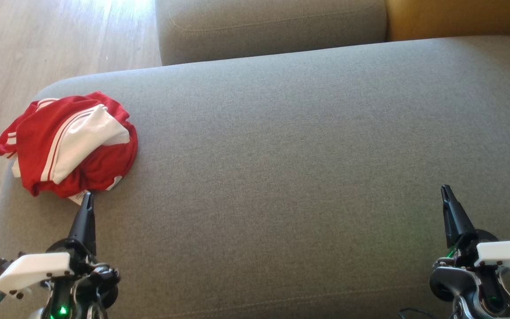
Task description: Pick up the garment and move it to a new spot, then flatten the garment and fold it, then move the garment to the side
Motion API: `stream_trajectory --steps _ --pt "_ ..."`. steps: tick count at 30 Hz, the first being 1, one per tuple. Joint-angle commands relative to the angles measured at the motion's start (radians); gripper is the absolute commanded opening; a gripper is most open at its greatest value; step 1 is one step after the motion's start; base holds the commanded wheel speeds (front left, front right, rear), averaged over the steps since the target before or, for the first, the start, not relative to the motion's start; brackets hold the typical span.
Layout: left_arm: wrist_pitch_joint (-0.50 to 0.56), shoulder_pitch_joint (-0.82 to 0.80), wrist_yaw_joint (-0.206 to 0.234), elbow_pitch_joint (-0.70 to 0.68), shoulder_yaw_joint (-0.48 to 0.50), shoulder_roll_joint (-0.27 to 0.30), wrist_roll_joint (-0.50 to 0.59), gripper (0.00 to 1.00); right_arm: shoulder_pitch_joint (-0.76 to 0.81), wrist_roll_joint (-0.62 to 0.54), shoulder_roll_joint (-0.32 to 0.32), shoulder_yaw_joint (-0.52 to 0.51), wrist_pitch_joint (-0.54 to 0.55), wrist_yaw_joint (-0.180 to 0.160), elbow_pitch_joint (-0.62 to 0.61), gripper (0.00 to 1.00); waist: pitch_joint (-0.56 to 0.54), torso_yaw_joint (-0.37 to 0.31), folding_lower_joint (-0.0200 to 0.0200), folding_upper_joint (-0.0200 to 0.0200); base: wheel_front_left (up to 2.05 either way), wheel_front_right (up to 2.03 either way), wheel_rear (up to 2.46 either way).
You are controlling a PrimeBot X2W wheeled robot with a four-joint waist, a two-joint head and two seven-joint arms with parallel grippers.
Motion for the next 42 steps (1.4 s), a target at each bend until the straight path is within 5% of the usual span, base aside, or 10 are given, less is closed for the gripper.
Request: stream_trajectory --steps 1,42 --pt "0.008 -0.056 -0.007 -0.029 0.035 0.008 0.012 0.00 -0.052 -0.010 -0.004 0.019 0.004 0.000 -0.031 0.00 0.000 0.000 0.0000 0.0000 0.00 0.00 0.00" --pt "0.008 -0.056 -0.007 -0.029 0.035 0.008 0.012 0.00 -0.052 -0.010 -0.004 0.019 0.004 0.000 -0.031 0.00 0.000 0.000 0.0000 0.0000 0.00 0.00 0.00"
